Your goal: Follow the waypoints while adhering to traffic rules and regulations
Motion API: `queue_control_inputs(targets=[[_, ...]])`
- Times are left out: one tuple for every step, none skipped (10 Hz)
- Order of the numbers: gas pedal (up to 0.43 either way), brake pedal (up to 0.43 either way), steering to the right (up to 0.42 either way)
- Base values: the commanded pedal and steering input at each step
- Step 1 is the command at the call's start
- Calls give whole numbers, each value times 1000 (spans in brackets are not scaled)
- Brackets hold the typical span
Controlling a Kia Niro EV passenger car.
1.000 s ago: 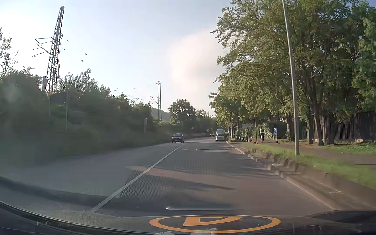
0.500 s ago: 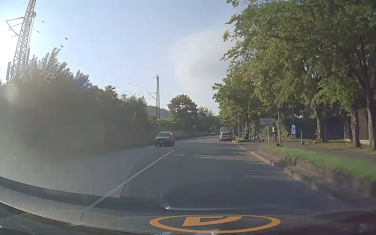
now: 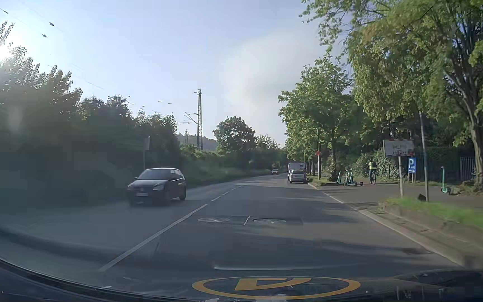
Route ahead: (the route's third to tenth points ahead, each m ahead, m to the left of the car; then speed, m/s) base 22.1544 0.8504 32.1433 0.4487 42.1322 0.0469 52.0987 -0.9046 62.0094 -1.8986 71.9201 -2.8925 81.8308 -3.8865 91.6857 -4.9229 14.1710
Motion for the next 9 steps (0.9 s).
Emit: queue_control_inputs(targets=[[157,0,-7],[157,0,-6],[157,0,-3],[157,0,-3],[157,0,-3],[157,0,-2],[150,0,0],[150,0,2],[150,0,4]])
